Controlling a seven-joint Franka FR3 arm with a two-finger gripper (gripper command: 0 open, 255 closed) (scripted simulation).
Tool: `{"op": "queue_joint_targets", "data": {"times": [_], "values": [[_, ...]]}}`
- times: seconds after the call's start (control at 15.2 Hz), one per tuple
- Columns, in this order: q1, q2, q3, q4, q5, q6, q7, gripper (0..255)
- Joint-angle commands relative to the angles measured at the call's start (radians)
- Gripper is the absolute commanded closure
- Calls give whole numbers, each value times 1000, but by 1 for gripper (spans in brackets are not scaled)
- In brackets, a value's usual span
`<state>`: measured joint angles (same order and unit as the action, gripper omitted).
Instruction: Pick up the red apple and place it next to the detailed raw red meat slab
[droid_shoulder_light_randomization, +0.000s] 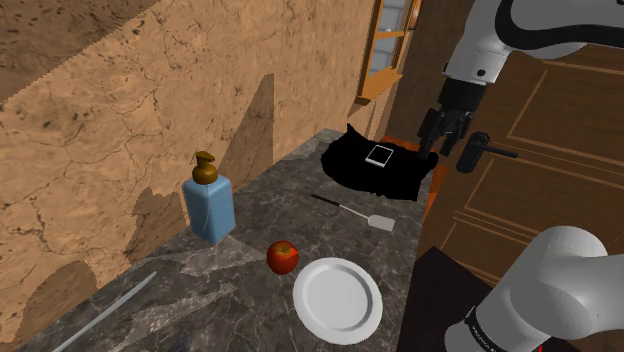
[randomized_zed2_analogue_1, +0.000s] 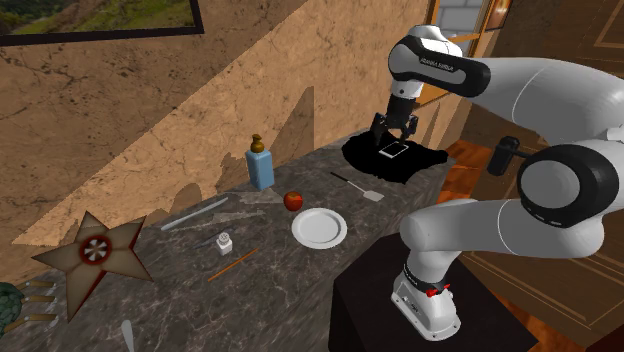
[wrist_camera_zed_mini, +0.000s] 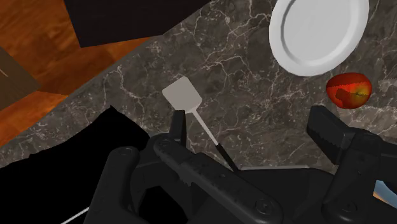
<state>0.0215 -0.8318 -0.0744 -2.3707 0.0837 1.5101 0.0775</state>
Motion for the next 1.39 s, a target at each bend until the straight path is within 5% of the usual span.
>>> {"op": "queue_joint_targets", "data": {"times": [0.0,0.66,1.32], "values": [[0,0,0,0,0,0,0,0],[72,176,149,-88,130,267,123,0],[136,467,289,-44,215,529,230,0]]}}
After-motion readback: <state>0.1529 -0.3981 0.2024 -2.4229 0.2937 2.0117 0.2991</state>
